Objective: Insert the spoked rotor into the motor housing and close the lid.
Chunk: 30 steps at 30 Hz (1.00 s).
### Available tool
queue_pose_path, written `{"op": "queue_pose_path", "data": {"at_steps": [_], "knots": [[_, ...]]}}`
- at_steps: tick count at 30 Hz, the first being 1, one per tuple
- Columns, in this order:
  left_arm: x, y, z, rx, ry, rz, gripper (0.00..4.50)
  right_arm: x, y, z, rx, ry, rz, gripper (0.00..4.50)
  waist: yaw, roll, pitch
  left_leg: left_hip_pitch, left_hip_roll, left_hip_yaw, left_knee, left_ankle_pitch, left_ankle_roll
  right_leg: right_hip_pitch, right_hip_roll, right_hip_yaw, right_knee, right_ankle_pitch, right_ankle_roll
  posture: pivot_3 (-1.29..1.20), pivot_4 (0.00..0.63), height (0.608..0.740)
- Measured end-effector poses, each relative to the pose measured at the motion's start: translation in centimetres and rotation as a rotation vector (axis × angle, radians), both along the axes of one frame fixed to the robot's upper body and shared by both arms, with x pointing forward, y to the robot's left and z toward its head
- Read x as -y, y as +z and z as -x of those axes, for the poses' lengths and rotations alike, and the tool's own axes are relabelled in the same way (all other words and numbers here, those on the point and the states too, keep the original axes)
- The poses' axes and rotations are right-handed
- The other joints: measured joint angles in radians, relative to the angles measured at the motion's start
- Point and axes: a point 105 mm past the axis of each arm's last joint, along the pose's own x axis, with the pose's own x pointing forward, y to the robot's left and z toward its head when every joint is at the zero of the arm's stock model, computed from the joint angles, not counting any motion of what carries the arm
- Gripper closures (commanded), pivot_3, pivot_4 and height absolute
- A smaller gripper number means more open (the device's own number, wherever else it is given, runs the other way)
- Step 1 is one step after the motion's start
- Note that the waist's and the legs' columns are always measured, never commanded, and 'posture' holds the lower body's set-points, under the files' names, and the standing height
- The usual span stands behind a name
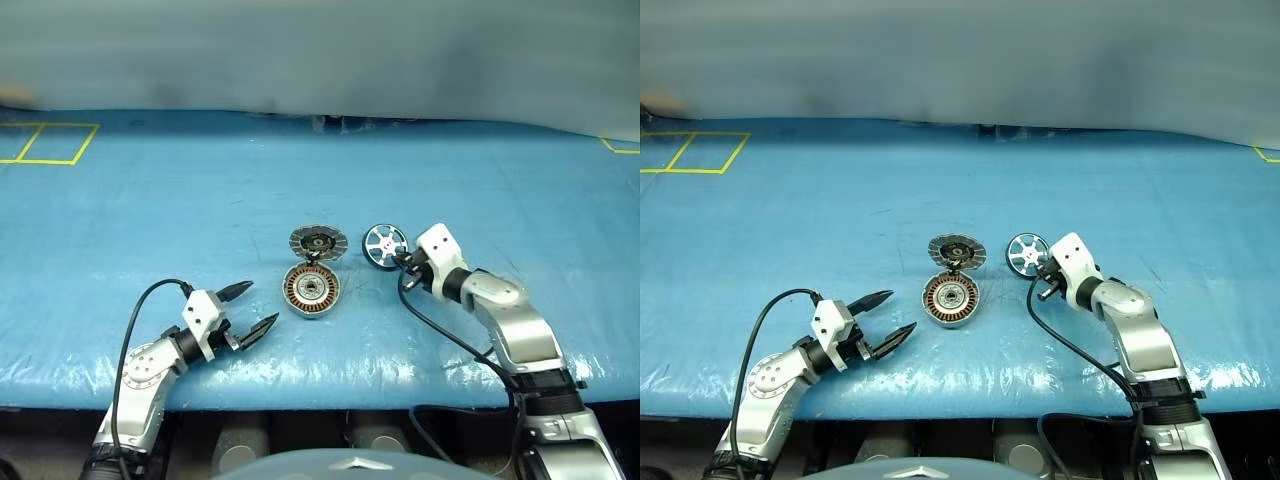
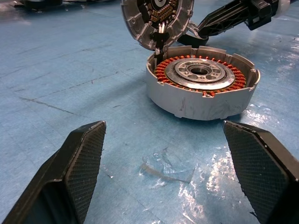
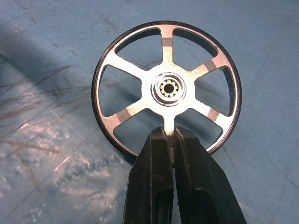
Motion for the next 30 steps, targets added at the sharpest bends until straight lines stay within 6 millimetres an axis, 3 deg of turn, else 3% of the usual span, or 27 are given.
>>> {"op": "queue_pose_path", "data": {"at_steps": [3,9,19,25,30], "knots": [[0.3,0.2,-0.2,0.010,-0.016,0.008,0.24,0.0,-0.1,1.7,-0.046,0.056,-0.051,4.48,-0.004,0.000,0.000,0.001,0.000,0.000,0.000,0.000,0.000,0.000,0.000,0.000,0.000,0.000,0.000,0.00,0.150,0.740],[0.5,0.0,-0.4,0.007,-0.036,0.010,0.24,-2.3,0.3,5.0,-0.113,0.236,-0.208,4.48,-0.005,0.000,0.000,0.001,0.000,0.000,0.000,0.000,0.000,0.000,0.000,0.000,0.000,0.000,0.000,0.00,0.150,0.740],[1.0,0.3,-0.8,0.018,-0.070,0.010,0.24,-4.9,2.5,5.2,-0.073,0.355,-0.358,4.48,-0.003,-0.001,0.000,0.001,0.000,0.000,0.001,0.000,0.000,0.001,0.000,0.000,0.000,0.000,0.000,0.00,0.150,0.740],[1.4,0.2,-1.0,0.013,-0.086,0.022,0.24,-7.1,2.7,5.5,-0.083,0.445,-0.397,4.48,-0.002,0.000,0.000,0.000,0.000,0.000,0.000,0.000,0.000,0.000,0.000,0.000,0.000,0.000,0.000,0.00,0.150,0.740],[1.7,0.3,-1.1,0.019,-0.095,0.028,0.24,-7.5,2.9,5.6,-0.078,0.472,-0.408,4.48,0.000,-0.001,0.000,0.000,0.000,0.000,0.000,0.000,0.000,0.000,0.000,0.000,0.000,0.000,0.001,0.00,0.150,0.740]]}}
